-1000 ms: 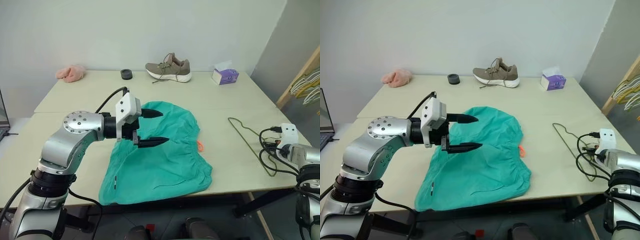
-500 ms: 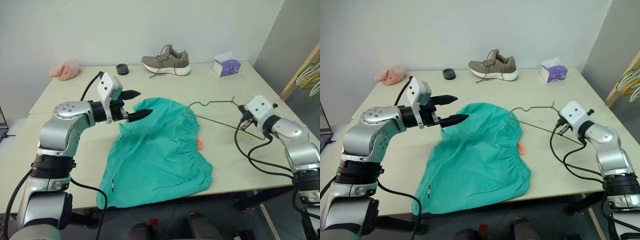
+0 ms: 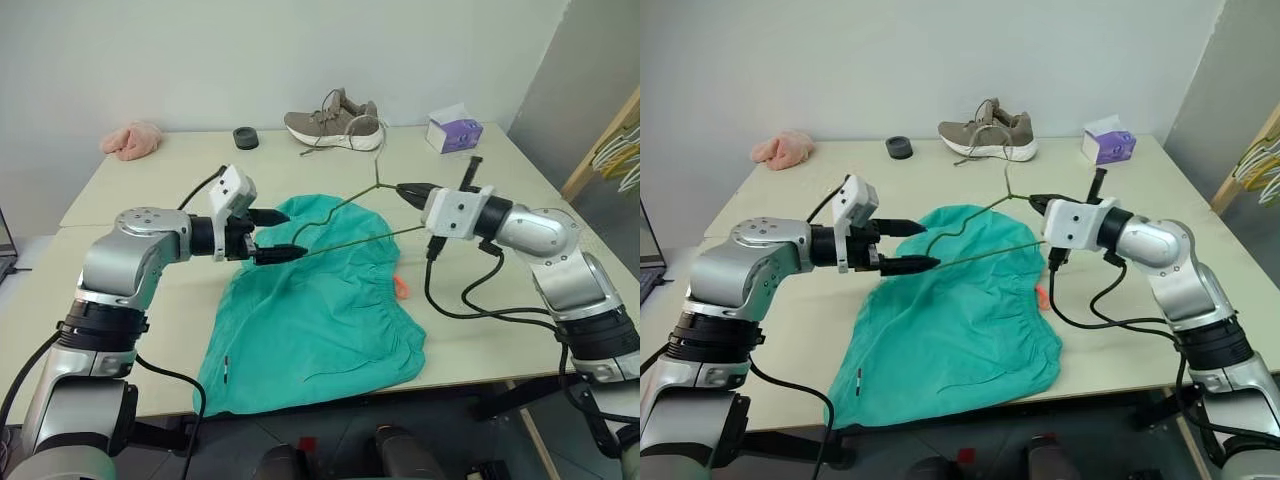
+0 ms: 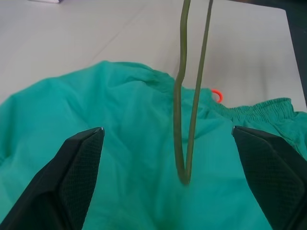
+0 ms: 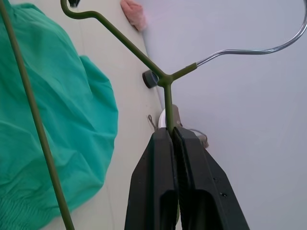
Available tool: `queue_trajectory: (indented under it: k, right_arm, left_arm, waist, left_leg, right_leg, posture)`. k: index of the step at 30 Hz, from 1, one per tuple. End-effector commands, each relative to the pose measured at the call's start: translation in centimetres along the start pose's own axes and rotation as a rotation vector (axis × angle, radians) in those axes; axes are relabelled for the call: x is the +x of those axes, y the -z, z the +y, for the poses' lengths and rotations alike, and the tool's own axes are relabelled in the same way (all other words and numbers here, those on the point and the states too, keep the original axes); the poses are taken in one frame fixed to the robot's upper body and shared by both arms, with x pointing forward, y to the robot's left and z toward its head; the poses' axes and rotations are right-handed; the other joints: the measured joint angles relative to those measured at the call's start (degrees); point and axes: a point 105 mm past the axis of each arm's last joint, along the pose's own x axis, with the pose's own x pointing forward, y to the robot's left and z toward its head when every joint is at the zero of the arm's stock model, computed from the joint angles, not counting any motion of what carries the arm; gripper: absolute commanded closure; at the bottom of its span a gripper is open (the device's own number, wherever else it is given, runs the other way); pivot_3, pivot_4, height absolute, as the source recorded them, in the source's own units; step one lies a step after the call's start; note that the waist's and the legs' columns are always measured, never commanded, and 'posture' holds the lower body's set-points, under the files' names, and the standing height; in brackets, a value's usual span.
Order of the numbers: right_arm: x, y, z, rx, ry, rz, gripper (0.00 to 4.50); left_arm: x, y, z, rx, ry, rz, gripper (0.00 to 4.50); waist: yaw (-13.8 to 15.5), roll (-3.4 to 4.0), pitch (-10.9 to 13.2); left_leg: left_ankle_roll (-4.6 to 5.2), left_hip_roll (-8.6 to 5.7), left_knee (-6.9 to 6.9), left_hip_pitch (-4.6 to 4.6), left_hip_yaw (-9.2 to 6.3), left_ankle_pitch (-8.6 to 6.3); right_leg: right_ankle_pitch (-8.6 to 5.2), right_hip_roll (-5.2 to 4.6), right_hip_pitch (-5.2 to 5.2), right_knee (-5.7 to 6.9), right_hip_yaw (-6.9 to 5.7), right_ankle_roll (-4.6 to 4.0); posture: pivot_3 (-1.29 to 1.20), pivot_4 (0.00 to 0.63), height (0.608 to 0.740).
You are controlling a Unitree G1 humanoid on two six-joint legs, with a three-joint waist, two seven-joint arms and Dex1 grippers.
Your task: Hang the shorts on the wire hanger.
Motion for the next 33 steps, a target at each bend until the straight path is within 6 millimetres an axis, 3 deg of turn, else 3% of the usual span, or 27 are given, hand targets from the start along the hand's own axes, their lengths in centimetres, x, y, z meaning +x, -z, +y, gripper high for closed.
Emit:
queue_trajectory:
  k: [1,4,7,20,27,30,33]
  right_arm:
    - [0.2,-2.0,-1.2,-0.073,0.020,-0.071,4.48]
    - [0.4,-2.4,-1.1,-0.078,0.019,-0.094,4.48]
    - [0.5,-2.7,-1.0,-0.080,0.021,-0.109,4.50]
    - [0.5,-3.2,0.0,-0.058,-0.013,-0.140,4.50]
    - [0.3,-2.9,2.1,-0.091,-0.108,-0.117,4.50]
    - [0.0,-2.7,2.4,-0.088,-0.111,-0.110,3.77]
    - [-0.3,-2.8,2.5,-0.068,-0.119,-0.112,2.71]
  left_arm:
    - [-0.1,-0.5,-0.5,0.034,0.022,0.009,0.00]
    - [-0.1,0.0,-1.3,0.015,0.075,0.020,0.00]
    - [-0.2,0.3,-1.6,-0.001,0.098,0.031,0.59]
    - [-0.2,1.7,-2.4,0.004,0.142,0.078,4.48]
    - [-0.3,2.2,-2.4,-0.003,0.129,0.088,4.48]
    - [-0.4,2.4,-2.2,-0.001,0.111,0.095,4.50]
    - [-0.4,2.4,-2.0,0.002,0.088,0.095,4.50]
  waist:
    - [0.0,0.00,0.0]
    - [0.0,0.00,0.0]
    - [0.0,0.00,0.0]
    - [-0.3,0.00,0.0]
    - [-0.7,0.00,0.0]
    - [-0.9,0.00,0.0]
    - [-1.0,0.00,0.0]
  left_leg:
    - [0.00,0.00,0.00,0.00,0.00,0.00]
    - [0.00,0.00,0.01,0.00,0.00,0.00]
    - [0.00,0.00,0.02,0.00,0.01,0.00]
    - [0.00,0.00,0.41,0.09,-0.05,0.00]
    - [0.00,0.02,0.61,0.05,-0.10,0.00]
    - [0.00,0.01,0.64,0.02,-0.09,0.00]
    - [0.01,0.01,0.65,0.02,-0.10,0.00]
  right_leg:
    - [0.00,0.00,0.00,0.00,0.00,0.00]
    - [0.00,-0.01,0.00,0.00,0.00,0.00]
    - [0.01,-0.01,0.00,0.02,0.00,-0.01]
    - [-0.08,0.00,-0.07,0.78,0.00,-0.12]
    - [-0.08,0.02,-0.06,0.86,-0.03,-0.13]
    - [-0.08,0.01,-0.06,0.85,-0.02,-0.12]
    - [-0.08,0.02,-0.06,0.85,-0.03,-0.12]
  posture:
    - [-0.17,0.076,0.740]
    - [-0.17,0.076,0.740]
    - [-0.17,0.076,0.740]
    - [-0.17,0.075,0.740]
    - [-0.17,0.074,0.740]
    - [-0.17,0.073,0.740]
    - [-0.17,0.073,0.740]
